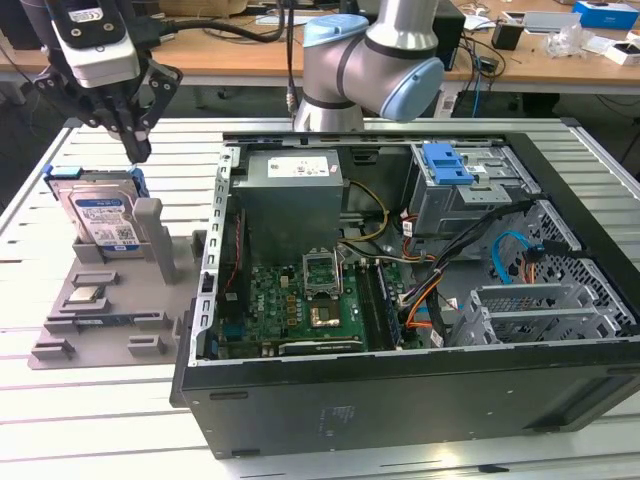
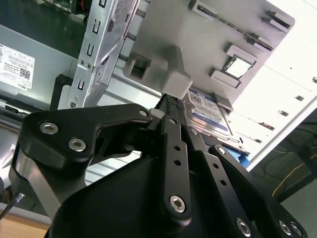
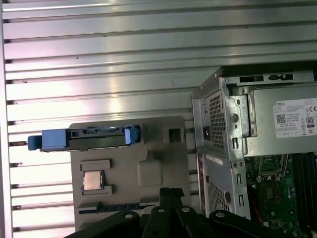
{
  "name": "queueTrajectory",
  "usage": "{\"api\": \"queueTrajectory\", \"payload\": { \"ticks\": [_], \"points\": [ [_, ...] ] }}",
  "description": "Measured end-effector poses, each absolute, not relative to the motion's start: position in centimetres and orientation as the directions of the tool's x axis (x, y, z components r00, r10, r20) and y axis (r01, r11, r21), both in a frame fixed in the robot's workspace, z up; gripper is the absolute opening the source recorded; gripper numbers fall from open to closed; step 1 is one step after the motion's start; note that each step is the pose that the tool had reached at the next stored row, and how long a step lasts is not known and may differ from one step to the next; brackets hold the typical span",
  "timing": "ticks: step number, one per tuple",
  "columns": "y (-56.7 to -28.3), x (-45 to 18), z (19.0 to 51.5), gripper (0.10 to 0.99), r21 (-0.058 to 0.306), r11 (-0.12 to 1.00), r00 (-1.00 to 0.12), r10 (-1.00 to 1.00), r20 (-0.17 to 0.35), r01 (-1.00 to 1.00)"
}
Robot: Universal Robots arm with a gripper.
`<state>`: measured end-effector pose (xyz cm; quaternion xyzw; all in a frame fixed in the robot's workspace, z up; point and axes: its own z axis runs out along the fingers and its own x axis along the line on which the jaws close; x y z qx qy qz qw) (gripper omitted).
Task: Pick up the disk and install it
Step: 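Reach for the disk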
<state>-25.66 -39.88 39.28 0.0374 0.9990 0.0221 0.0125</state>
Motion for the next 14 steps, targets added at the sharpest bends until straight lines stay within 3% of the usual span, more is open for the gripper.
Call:
{"api": "queueTrajectory", "payload": {
  "ticks": [14],
  "points": [
    [-39.7,-29.0,39.3,0.106,0.045,0.996,-0.997,0.075,-0.023,0.074]
  ]
}}
